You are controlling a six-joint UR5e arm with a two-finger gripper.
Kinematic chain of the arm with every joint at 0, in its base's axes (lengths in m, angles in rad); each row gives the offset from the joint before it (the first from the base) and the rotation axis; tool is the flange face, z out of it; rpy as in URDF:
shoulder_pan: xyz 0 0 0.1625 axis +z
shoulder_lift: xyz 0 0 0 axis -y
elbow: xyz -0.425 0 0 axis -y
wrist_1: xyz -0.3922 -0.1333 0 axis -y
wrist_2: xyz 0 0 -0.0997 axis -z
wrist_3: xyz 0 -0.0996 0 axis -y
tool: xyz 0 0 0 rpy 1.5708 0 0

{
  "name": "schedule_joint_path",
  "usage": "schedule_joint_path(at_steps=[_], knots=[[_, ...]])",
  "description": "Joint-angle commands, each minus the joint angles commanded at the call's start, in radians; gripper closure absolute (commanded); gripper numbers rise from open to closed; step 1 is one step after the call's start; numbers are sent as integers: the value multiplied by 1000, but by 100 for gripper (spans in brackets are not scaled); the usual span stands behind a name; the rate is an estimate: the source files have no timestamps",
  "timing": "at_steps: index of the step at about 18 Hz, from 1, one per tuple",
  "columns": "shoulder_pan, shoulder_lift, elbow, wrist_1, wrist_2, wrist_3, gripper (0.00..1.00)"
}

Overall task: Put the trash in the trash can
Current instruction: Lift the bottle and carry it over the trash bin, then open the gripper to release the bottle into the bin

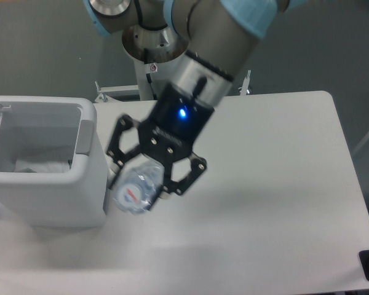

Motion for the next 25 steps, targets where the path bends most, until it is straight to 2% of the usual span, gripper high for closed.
schedule_joint_path(at_steps=[3, 6, 8, 9, 10, 11, 13, 19, 20, 22, 25], knots=[[-44, 43, -20, 0, -40, -15, 62], [-98, 97, -81, 2, -40, -9, 56], [-135, 106, -116, 14, -40, -9, 54], [-153, 106, -130, 21, -40, -9, 44], [-166, 106, -144, 23, -39, -8, 21], [-172, 106, -153, 26, -39, -8, 8], [-172, 108, -166, 29, -39, -6, 0], [-160, 111, -187, 29, -29, -3, 0], [-141, 109, -189, 29, -26, -2, 0], [-54, 109, -196, 32, -14, 9, 0], [43, 77, -207, 35, 36, 60, 0]])
